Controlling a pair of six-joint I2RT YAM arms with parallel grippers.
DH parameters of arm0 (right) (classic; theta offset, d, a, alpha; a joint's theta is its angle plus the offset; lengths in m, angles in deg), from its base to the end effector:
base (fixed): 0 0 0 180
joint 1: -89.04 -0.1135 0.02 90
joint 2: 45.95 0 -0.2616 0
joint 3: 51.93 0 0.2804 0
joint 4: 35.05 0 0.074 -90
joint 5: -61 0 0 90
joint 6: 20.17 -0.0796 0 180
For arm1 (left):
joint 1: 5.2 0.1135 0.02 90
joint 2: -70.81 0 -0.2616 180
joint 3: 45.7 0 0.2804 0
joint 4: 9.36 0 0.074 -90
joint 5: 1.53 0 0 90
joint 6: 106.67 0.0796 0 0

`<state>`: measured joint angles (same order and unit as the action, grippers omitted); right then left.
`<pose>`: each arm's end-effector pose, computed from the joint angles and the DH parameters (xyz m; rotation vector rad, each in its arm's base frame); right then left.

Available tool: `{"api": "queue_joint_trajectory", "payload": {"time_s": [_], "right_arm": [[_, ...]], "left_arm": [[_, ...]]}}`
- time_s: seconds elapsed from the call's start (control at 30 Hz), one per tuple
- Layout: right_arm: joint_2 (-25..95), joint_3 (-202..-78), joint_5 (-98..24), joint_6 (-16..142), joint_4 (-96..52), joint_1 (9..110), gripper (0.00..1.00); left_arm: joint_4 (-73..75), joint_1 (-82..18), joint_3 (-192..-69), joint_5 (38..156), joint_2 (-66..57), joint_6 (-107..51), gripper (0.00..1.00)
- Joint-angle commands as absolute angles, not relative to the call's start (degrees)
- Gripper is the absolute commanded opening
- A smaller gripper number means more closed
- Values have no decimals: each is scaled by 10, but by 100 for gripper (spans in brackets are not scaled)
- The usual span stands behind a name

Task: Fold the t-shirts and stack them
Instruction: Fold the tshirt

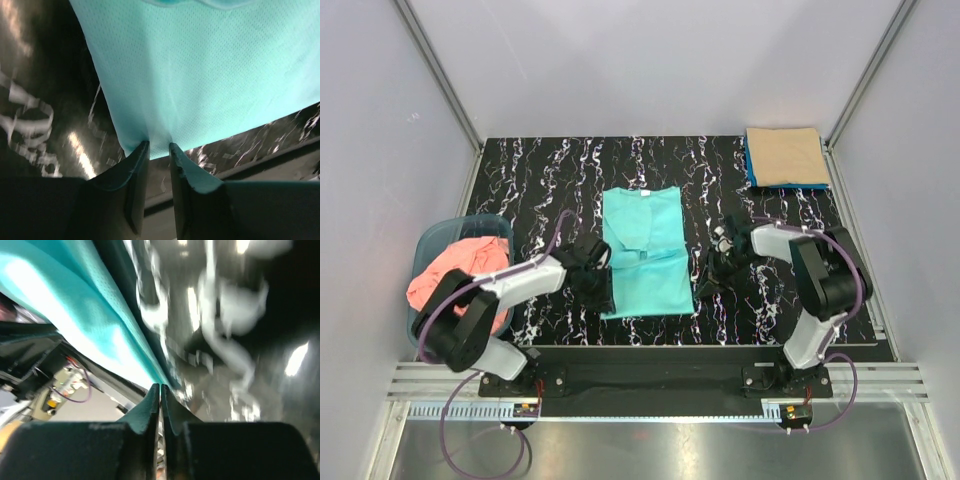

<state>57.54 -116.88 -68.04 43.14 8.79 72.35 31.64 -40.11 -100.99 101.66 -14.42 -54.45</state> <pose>0.2905 0.1395 0.0585 -0.1806 -2.8331 -1.0048 0.2280 -0.1813 0.0911 -0.0167 2.9564 -0.5694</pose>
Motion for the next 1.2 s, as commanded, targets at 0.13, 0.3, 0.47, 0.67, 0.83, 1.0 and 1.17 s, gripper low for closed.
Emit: {"api": "queue_joint_trajectory", "payload": {"time_s": [0.13,0.3,0.47,0.67,0.83,1.0,1.17], "right_arm": [[450,-1162,-649,432,114,701,25],[486,-1211,-667,396,81,670,25],[552,-1265,-674,357,36,644,17],[637,-1313,-650,344,15,640,11],[683,-1368,-600,361,32,642,10],[727,-1426,-580,370,66,648,10],[755,-1479,-562,371,106,668,11]], "left_arm": [[332,-402,-1010,1020,-31,-531,46],[289,-401,-1027,1057,-64,-541,45],[259,-399,-1050,1054,-129,-536,41],[250,-360,-1102,1058,-201,-498,40],[273,-307,-1165,1048,-253,-453,39],[310,-288,-1233,1036,-302,-407,39],[331,-277,-1284,1013,-330,-387,39]]}}
